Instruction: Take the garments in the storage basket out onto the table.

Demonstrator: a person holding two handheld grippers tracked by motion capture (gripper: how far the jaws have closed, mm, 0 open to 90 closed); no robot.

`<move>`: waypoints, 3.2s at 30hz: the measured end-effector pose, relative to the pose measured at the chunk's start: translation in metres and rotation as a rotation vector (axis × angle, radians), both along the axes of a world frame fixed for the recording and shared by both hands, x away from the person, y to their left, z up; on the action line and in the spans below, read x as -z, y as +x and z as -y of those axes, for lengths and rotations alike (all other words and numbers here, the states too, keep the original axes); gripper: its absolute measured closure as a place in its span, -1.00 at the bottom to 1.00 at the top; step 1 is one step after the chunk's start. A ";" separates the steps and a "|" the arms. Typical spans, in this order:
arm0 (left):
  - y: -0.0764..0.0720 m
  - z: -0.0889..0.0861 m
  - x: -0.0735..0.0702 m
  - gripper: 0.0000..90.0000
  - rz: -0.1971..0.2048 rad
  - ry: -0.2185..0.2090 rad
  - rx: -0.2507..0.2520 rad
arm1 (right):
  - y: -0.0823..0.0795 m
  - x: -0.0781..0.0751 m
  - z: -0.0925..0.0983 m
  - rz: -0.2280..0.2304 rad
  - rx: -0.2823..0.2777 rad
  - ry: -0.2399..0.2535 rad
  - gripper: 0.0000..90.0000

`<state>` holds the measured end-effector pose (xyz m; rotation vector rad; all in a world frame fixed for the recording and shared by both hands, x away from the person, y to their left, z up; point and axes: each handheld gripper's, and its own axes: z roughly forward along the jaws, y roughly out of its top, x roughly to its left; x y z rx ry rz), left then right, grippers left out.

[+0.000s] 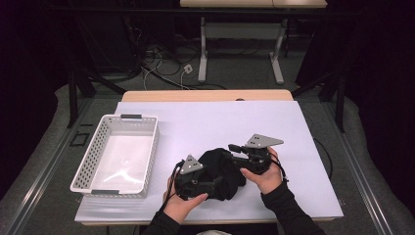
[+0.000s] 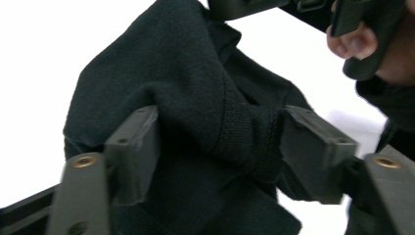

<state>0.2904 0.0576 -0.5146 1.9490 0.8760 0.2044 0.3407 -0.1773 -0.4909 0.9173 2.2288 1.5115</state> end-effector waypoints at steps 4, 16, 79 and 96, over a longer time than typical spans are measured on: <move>0.001 -0.002 0.002 0.09 0.004 0.014 -0.002 | -0.001 0.000 0.006 0.001 0.009 0.004 0.28; 0.012 -0.007 -0.009 0.63 -0.024 -0.012 0.027 | 0.000 -0.001 0.020 0.022 0.047 0.032 0.23; 0.083 -0.027 -0.006 0.68 -0.124 -0.091 -0.141 | -0.017 0.018 -0.020 0.110 -0.092 -0.162 0.49; 0.078 -0.027 -0.014 0.17 -0.080 -0.123 -0.169 | -0.002 -0.004 0.022 0.044 0.079 0.048 0.74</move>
